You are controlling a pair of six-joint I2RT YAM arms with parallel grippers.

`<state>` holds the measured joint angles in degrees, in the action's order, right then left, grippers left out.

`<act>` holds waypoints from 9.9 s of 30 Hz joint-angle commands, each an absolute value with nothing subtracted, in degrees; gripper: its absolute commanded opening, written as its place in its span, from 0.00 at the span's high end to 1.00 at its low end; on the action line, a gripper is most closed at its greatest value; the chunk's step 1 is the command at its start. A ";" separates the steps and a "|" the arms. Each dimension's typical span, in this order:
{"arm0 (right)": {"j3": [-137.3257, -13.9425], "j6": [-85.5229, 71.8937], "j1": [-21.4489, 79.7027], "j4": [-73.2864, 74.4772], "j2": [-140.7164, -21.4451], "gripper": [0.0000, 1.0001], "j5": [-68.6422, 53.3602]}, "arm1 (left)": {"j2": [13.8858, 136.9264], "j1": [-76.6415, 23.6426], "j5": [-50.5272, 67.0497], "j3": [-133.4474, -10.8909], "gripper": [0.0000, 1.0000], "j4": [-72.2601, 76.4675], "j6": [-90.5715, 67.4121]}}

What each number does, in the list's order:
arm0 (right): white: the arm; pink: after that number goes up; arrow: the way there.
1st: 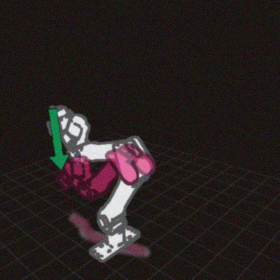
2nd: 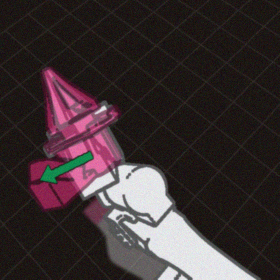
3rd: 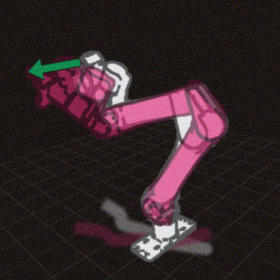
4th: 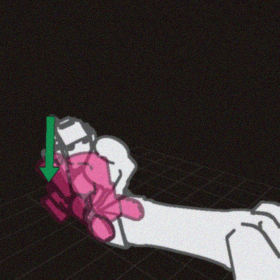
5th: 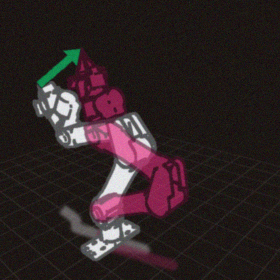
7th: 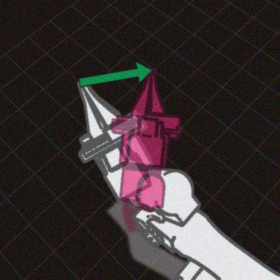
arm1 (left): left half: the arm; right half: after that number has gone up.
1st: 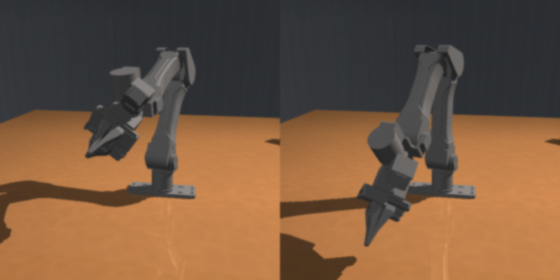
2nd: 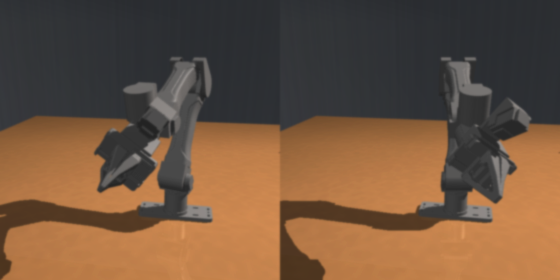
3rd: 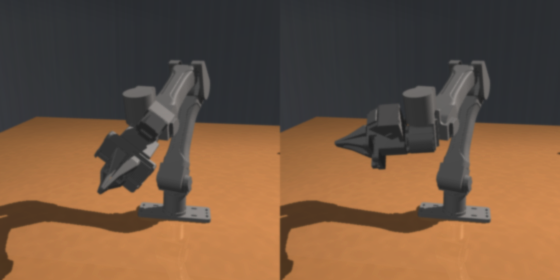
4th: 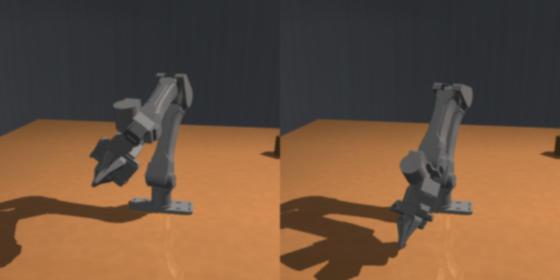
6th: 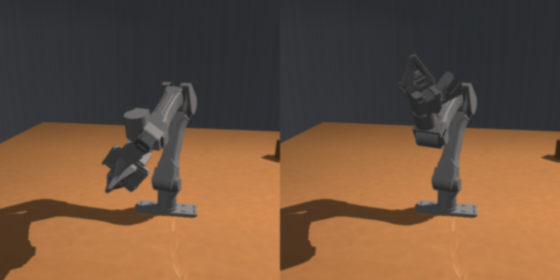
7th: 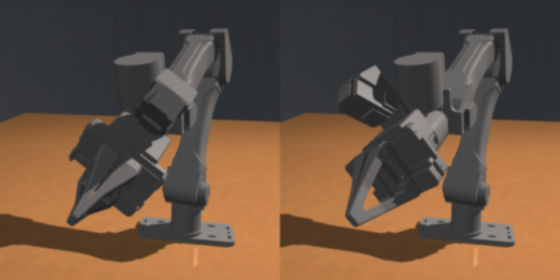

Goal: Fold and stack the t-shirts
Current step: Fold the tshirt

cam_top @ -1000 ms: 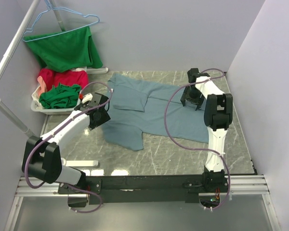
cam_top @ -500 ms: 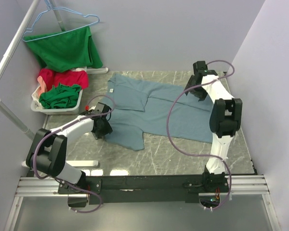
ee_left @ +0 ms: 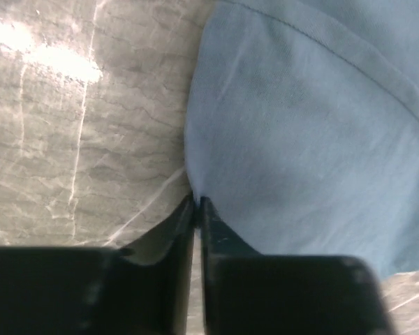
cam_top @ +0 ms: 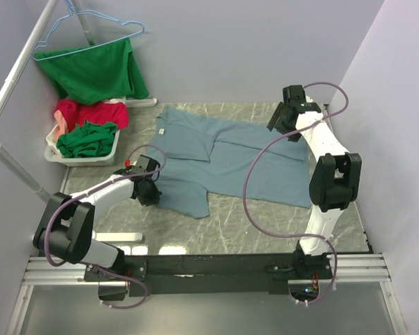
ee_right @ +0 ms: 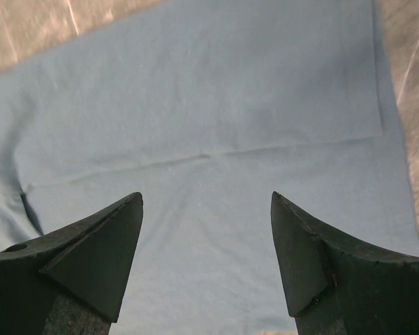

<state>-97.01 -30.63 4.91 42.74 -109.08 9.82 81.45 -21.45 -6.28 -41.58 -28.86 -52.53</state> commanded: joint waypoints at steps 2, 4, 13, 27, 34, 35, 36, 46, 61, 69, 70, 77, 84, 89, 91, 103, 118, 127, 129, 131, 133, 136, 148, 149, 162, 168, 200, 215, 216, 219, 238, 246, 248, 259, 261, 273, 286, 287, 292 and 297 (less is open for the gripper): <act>-94.93 -31.46 6.76 41.57 -103.89 0.20 9.84 | 82.27 -21.88 -6.33 -43.23 0.99 -29.08 -53.09; -93.87 -31.55 7.64 41.57 -103.10 0.20 9.93 | 81.65 -22.41 -7.38 -44.38 0.99 -30.06 -53.26; -77.11 -32.60 18.09 38.15 -94.93 0.21 10.37 | 77.43 -23.47 -7.47 -53.87 0.99 -34.72 -52.47; -66.62 -34.63 23.29 33.92 -88.86 0.21 7.47 | 94.73 -23.64 -2.20 -70.30 0.99 -29.44 -48.96; -66.62 -34.45 23.38 33.84 -89.64 0.21 6.68 | 107.73 -24.78 2.01 -76.72 0.99 -27.60 -47.11; -66.62 -34.54 23.38 33.92 -89.82 0.21 6.42 | 108.62 -25.05 2.80 -76.99 0.99 -27.16 -46.94; -66.53 -34.54 23.73 33.66 -89.82 0.21 6.16 | 109.33 -25.74 3.16 -77.25 0.99 -26.29 -46.76; -67.15 -34.80 25.93 33.75 -91.49 0.21 5.80 | 110.92 -28.12 5.63 -75.94 0.92 -18.11 -39.64; -67.94 -35.24 28.12 33.66 -93.25 0.21 5.89 | 93.61 -28.48 -10.89 -68.21 0.69 -21.97 -38.41; -68.12 -35.33 28.83 34.01 -93.78 0.21 6.15 | 89.48 -28.39 -14.41 -59.87 0.67 -22.15 -43.67; -68.12 -35.25 28.92 34.10 -93.69 0.21 6.24 | 89.39 -28.30 -14.68 -58.90 0.67 -21.80 -44.20; -67.94 -35.24 29.00 34.72 -93.87 0.21 6.77 | 88.16 -26.99 -16.17 -52.21 0.68 -18.91 -47.37; -68.73 -35.42 29.62 34.81 -94.31 0.22 6.50 | 92.62 -25.40 -10.82 -52.20 0.69 -15.03 -44.30; -69.43 -35.42 30.59 35.24 -94.92 0.22 6.68 | 94.22 -25.40 -5.47 -52.65 0.72 -12.84 -43.24; -69.35 -35.59 30.85 35.24 -95.18 0.22 6.94 | 93.34 -25.40 -4.31 -52.21 0.74 -11.87 -43.16; -70.66 -35.77 31.73 35.33 -96.06 0.22 6.86 | 87.37 -27.51 -8.07 -54.31 0.99 -17.66 -44.03; -71.90 -36.30 32.61 36.03 -95.54 0.22 8.35 | 79.88 -33.13 -6.86 -56.33 0.99 -20.40 -42.46; -71.54 -36.39 32.61 36.39 -95.71 0.22 9.49 | 94.03 -36.47 -4.30 -62.84 0.99 -16.35 -37.71; -71.54 -36.21 32.61 36.56 -95.98 0.22 9.40 | 96.93 -36.74 -5.27 -64.94 0.99 -17.74 -37.79; -71.72 -36.12 32.61 36.65 -96.24 0.22 9.49 | 97.73 -37.26 -8.34 -66.44 0.98 -18.98 -37.88; -71.89 -35.95 32.61 36.56 -96.24 0.22 9.49 | 96.77 -37.88 -10.44 -66.45 0.94 -19.16 -37.79; -72.07 -36.03 32.70 36.39 -96.68 0.22 9.41 | 93.00 -37.97 -11.77 -65.04 0.90 -18.02 -37.36; -71.81 -36.04 32.61 35.95 -97.30 0.22 8.61 | 87.45 -37.97 -15.29 -63.37 0.75 -18.63 -34.28; -71.81 -35.95 32.61 36.03 -97.21 0.22 8.61 | 88.23 -38.06 -15.29 -63.46 0.74 -18.72 -34.10; -71.81 -36.12 32.61 36.21 -97.21 0.22 8.79 | 92.36 -37.62 -17.31 -63.54 0.67 -17.66 -33.92; -71.98 -35.77 32.70 36.83 -97.21 0.22 9.49 | 99.22 -36.74 -15.82 -65.39 0.69 -17.23 -35.51; -72.16 -35.77 32.61 37.44 -97.91 0.22 9.58 | 106.17 -32.87 -6.42 -65.83 0.70 -10.46 -34.45; -71.46 -35.95 32.61 37.18 -97.38 0.22 9.58 | 107.23 -32.87 -5.10 -68.03 0.81 -10.90 -34.45; -71.46 -35.95 32.61 37.35 -97.38 0.22 9.58 | 107.31 -32.87 -5.27 -68.11 0.82 -10.90 -34.45; -71.37 -35.86 32.61 37.18 -97.21 0.22 9.58 | 107.67 -32.87 -5.36 -68.47 0.87 -11.25 -34.28; -70.66 -36.74 32.61 37.27 -95.45 0.22 10.55 | 89.23 -32.78 -18.72 -64.16 0.99 -16.17 -37.88; -70.93 -36.65 32.52 37.53 -95.27 0.22 10.37 | 91.30 -32.87 -14.16 -66.87 0.82 -19.41 -36.13; -71.10 -36.48 32.52 37.70 -95.45 0.22 10.55 | 92.89 -32.78 -13.45 -67.76 0.72 -19.51 -36.04; -71.10 -36.30 32.52 37.62 -95.89 0.22 10.37 | 102.12 -32.78 -8.44 -69.70 0.64 -15.12 -36.30; -71.10 -36.12 32.52 37.70 -95.80 0.22 10.37 | 103.70 -32.87 -8.00 -70.14 0.64 -14.85 -36.47; -71.19 -36.03 32.52 37.79 -95.80 0.22 10.63 | 107.57 -32.78 -5.54 -70.05 0.64 -12.75 -36.65; -70.84 -36.04 32.52 38.06 -95.45 0.22 10.99 | 110.39 -32.78 -3.52 -70.93 0.67 -10.99 -36.83; -70.75 -35.95 32.61 38.06 -95.45 0.22 10.99 | 110.56 -32.78 -3.25 -70.93 0.69 -10.90 -36.83; -70.93 -36.12 32.52 38.14 -95.45 0.22 10.90 | 110.39 -32.87 -3.95 -71.45 0.92 -12.13 -37.00; -70.66 -36.56 32.52 37.88 -95.19 0.22 10.99 | 107.15 -32.87 -9.04 -71.46 0.99 -15.11 -37.70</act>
<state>-70.15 -36.16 32.27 37.36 -97.58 9.63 109.78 -32.82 -4.97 -69.52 -12.95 -37.12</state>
